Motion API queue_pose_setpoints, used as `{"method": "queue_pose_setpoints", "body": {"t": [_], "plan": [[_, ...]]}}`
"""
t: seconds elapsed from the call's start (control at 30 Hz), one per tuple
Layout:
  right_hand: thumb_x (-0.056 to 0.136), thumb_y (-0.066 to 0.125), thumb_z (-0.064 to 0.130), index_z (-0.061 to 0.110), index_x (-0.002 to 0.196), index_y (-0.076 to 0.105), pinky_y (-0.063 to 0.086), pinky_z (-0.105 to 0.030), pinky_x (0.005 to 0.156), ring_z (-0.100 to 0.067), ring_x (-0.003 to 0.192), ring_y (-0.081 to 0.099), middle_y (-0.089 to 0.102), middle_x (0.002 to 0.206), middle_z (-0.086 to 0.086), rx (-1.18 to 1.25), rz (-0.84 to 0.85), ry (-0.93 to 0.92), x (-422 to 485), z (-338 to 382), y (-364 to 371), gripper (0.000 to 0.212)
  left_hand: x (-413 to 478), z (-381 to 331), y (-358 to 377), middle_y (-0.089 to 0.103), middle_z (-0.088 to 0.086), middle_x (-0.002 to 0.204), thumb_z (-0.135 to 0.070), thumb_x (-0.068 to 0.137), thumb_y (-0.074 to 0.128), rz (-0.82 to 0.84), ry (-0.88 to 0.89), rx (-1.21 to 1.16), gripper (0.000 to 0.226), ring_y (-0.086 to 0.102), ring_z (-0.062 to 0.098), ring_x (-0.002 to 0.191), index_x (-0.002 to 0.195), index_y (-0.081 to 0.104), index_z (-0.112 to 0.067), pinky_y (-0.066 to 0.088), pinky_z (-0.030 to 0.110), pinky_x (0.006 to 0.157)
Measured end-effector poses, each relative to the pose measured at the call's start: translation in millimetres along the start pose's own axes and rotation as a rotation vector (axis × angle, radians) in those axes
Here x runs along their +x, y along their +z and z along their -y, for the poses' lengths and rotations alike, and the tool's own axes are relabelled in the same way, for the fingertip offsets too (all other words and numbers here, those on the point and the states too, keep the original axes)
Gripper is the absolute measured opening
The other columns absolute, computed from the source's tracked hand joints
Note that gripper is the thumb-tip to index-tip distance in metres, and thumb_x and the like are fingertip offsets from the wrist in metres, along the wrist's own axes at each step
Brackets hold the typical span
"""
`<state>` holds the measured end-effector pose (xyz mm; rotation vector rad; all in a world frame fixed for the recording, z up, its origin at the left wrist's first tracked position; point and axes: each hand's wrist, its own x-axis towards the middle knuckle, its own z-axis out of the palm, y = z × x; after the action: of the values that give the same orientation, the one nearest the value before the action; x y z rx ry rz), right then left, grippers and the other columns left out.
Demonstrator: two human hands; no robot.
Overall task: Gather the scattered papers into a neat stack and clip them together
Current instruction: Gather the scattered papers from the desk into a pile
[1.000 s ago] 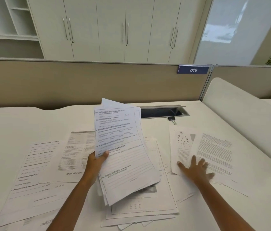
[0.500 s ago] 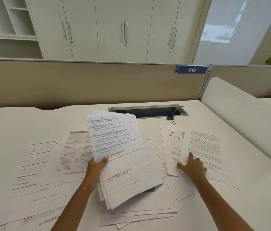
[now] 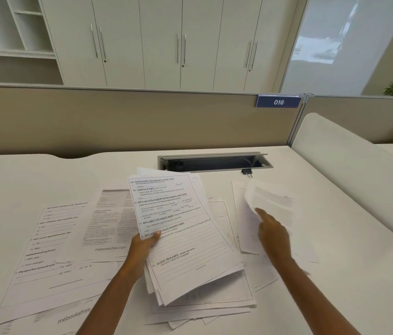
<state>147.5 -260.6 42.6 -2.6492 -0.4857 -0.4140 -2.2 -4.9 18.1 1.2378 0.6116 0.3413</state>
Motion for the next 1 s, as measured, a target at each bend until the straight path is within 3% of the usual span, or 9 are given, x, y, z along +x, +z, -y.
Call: {"method": "queue_pose_setpoints", "body": {"t": [0.17, 0.3, 0.37, 0.43, 0.5, 0.67, 0.77, 0.87, 1.0], "plan": [[0.055, 0.075, -0.017, 0.007, 0.099, 0.071, 0.059, -0.029, 0.063, -0.020, 0.080, 0.073, 0.075, 0.094, -0.010, 0.156, -0.115, -0.595, -39.3, 73.9, 1.7, 0.050, 0.6, 2.4, 6.8, 0.062, 0.015, 0.119, -0.012, 0.090, 0.052, 0.040, -0.047, 0.045, 0.030, 0.062, 0.027, 0.095, 0.120, 0.055, -0.007, 0.050, 0.040, 0.088], [0.062, 0.079, 0.002, 0.014, 0.102, 0.070, 0.059, -0.023, 0.061, -0.013, 0.082, 0.072, 0.075, 0.096, -0.004, 0.179, 0.027, -0.870, -70.1, 96.6, 24.4, 0.042, -1.3, 1.2, 14.8, 0.056, 0.009, 0.128, -0.048, 0.094, 0.027, -0.003, -0.039, 0.085, 0.054, 0.054, 0.030, 0.116, 0.130, 0.048, -0.015, 0.041, 0.044, 0.103], [0.065, 0.079, 0.009, 0.016, 0.104, 0.069, 0.059, -0.022, 0.063, -0.012, 0.086, 0.071, 0.074, 0.101, -0.002, 0.146, 0.108, -0.916, -78.1, 98.8, 34.7, 0.041, 0.6, 1.2, 15.5, 0.060, 0.001, 0.115, -0.060, 0.089, 0.018, -0.037, -0.051, -0.017, 0.058, 0.060, 0.028, 0.102, 0.124, 0.049, -0.026, 0.049, 0.038, 0.089], [0.068, 0.076, 0.009, 0.016, 0.107, 0.067, 0.059, -0.024, 0.064, -0.014, 0.090, 0.070, 0.072, 0.105, -0.002, 0.138, 0.157, -0.934, -81.0, 96.6, 41.0, 0.041, 1.6, 1.2, 14.0, 0.064, 0.000, 0.107, -0.055, 0.089, 0.031, -0.029, -0.047, -0.059, 0.042, 0.064, 0.022, 0.088, 0.116, 0.051, -0.029, 0.053, 0.033, 0.074], [0.081, 0.064, 0.015, 0.016, 0.112, 0.064, 0.059, -0.027, 0.065, -0.018, 0.093, 0.069, 0.070, 0.110, -0.004, 0.206, 0.226, -0.944, -78.5, 92.4, 37.5, 0.031, -0.8, 2.9, 10.8, 0.062, 0.010, 0.119, -0.026, 0.091, 0.051, -0.004, -0.047, 0.012, 0.031, 0.063, 0.028, 0.094, 0.121, 0.052, -0.017, 0.051, 0.037, 0.083], [0.090, 0.045, 0.047, 0.017, 0.118, 0.061, 0.050, -0.028, 0.094, -0.015, 0.113, 0.059, 0.065, 0.120, -0.003, 0.234, 0.181, -0.518, -45.0, 63.1, 24.9, 0.045, 3.3, 9.4, 3.1, 0.053, 0.021, 0.130, 0.006, 0.088, 0.050, -0.007, -0.086, 0.076, 0.043, 0.055, 0.037, 0.112, 0.129, 0.045, -0.003, 0.044, 0.046, 0.098], [0.094, 0.039, 0.041, 0.013, 0.140, 0.031, 0.026, -0.040, 0.113, -0.024, 0.140, 0.025, 0.030, 0.150, -0.011, -0.102, 0.334, -0.075, -18.1, 38.5, 29.2, 0.054, 6.0, 10.6, 2.1, 0.054, 0.019, 0.130, 0.005, 0.088, 0.050, 0.001, -0.079, 0.068, 0.043, 0.054, 0.037, 0.113, 0.130, 0.044, -0.004, 0.045, 0.045, 0.096], [0.090, 0.045, 0.042, 0.014, 0.143, 0.015, 0.027, -0.054, 0.108, -0.039, 0.139, 0.015, 0.014, 0.152, -0.018, -0.215, 0.520, 0.287, -6.0, 24.5, 28.0, 0.068, 6.1, 10.9, 1.9, 0.054, 0.019, 0.130, 0.005, 0.089, 0.049, 0.018, -0.078, 0.054, 0.042, 0.055, 0.037, 0.112, 0.130, 0.045, -0.004, 0.044, 0.047, 0.097], [0.086, 0.048, 0.038, 0.010, 0.134, 0.029, 0.040, -0.044, 0.098, -0.034, 0.124, 0.038, 0.037, 0.138, -0.017, -0.201, 0.510, 0.416, -1.7, 15.9, 32.7, 0.059, 6.8, 9.4, 2.6, 0.055, 0.018, 0.129, 0.003, 0.089, 0.049, 0.018, -0.079, 0.053, 0.042, 0.056, 0.035, 0.109, 0.130, 0.045, -0.006, 0.045, 0.048, 0.096]]}}
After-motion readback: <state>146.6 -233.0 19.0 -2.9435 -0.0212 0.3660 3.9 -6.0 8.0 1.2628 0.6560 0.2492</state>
